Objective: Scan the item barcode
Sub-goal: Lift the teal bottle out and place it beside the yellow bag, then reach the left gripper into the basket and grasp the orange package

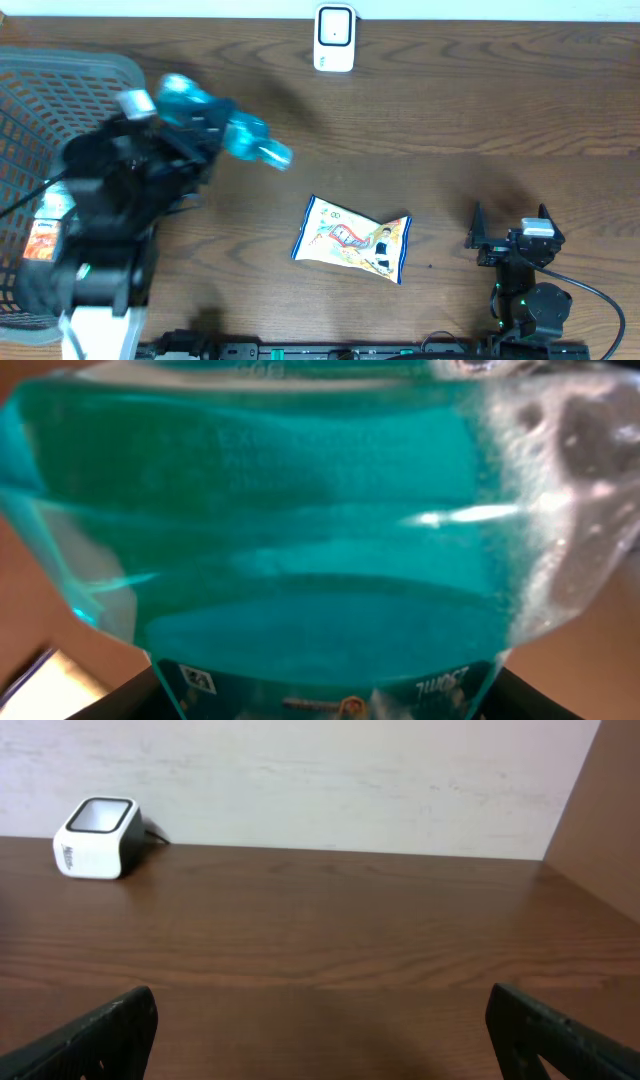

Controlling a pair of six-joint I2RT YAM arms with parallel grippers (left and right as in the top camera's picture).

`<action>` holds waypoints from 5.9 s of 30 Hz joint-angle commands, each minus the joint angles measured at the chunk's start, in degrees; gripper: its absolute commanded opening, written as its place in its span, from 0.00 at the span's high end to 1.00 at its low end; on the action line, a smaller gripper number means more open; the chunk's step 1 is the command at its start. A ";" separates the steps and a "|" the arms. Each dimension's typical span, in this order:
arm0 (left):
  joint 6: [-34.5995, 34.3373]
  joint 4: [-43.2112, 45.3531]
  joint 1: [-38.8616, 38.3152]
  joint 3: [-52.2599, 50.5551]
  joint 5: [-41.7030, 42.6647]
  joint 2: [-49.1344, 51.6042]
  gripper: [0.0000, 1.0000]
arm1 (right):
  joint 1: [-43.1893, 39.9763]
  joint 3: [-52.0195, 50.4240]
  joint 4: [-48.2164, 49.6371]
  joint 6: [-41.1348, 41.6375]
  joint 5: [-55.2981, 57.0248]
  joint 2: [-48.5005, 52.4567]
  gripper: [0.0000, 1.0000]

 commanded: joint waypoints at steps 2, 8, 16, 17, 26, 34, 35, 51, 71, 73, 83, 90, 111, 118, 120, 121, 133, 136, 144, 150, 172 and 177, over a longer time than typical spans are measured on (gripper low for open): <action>6.32 -0.44 -8.46 0.61 -7.67 10.29 0.62 | 0.28 -0.07 -0.22 0.15 -0.02 -0.09 0.01; 5.51 2.93 -16.31 0.61 -18.82 30.45 0.63 | 0.28 -0.07 -0.22 0.15 -0.02 -0.09 0.01; -12.70 8.15 -19.87 0.61 -18.95 45.81 0.64 | 0.28 -0.07 -0.22 0.15 0.00 -0.09 0.01; -14.03 8.15 -20.33 0.61 -18.95 46.90 0.64 | 0.28 -0.07 -0.22 0.15 -0.02 -0.09 0.01; -14.67 5.92 -23.28 0.61 -21.57 48.22 0.44 | 0.28 -0.07 -0.22 0.15 -0.02 -0.09 0.01; -9.18 2.27 -23.28 2.69 -22.16 44.35 0.02 | 0.28 -0.07 -0.22 0.15 -0.02 -0.09 0.01; -6.78 2.25 -23.19 3.87 -22.16 43.19 0.02 | 0.28 -0.07 -0.24 0.15 -0.02 -0.09 0.01; 17.29 -18.71 -7.63 21.64 -58.16 13.35 0.02 | 0.28 -0.07 -0.22 0.15 -0.02 -0.09 0.01; 4.61 -37.40 41.05 18.25 -45.29 28.37 0.02 | 0.28 -0.07 -0.22 0.15 -0.02 -0.09 0.01; 4.81 -37.35 41.86 17.05 -45.83 31.43 0.01 | 0.28 -0.07 -0.22 0.15 -0.02 -0.09 0.01; 2.27 -27.02 42.73 4.17 -52.43 39.63 0.13 | 0.28 -0.07 -0.22 0.15 -0.02 -0.09 0.01; 6.49 -16.85 44.33 -2.43 -52.39 39.63 0.23 | 0.28 -0.07 -0.22 0.17 0.00 -0.09 0.01; 9.42 -9.64 47.04 -2.91 -52.39 44.39 0.32 | 0.28 -0.07 -0.24 0.15 -0.02 -0.09 0.01; 10.08 -8.81 47.04 -2.91 -52.41 47.74 0.74 | 0.28 -0.07 -0.22 0.15 -0.02 -0.09 0.01; 10.62 -8.83 47.04 -2.89 -52.39 47.67 0.88 | 0.28 -0.07 -0.22 0.17 -0.02 -0.09 0.01; 10.80 -9.03 47.04 -2.89 -52.39 47.65 0.92 | 0.28 -0.07 -0.22 0.15 -0.02 -0.09 0.01; 11.13 -12.72 47.04 -2.75 -49.16 34.47 0.93 | 0.28 -0.07 -0.22 0.17 -0.02 -0.09 0.01; 11.10 -12.70 47.04 -2.75 -46.14 27.15 0.93 | 0.28 -0.07 -0.24 0.15 -0.02 -0.09 0.01; 11.10 -12.90 47.04 -2.78 -43.15 9.84 0.59 | 0.28 -0.07 -0.24 0.15 -0.02 -0.09 0.01; 9.40 -15.41 47.10 -5.05 -46.40 14.84 0.33 | 0.28 -0.07 -0.22 0.15 -0.02 -0.09 0.01; -9.53 -3.50 47.41 -10.12 -46.95 35.01 0.34 | 0.28 -0.07 -0.22 0.15 -0.02 -0.09 0.01; -9.51 -1.90 47.41 -12.09 -48.11 35.12 0.38 | 0.28 -0.07 -0.22 0.17 -0.02 -0.09 0.01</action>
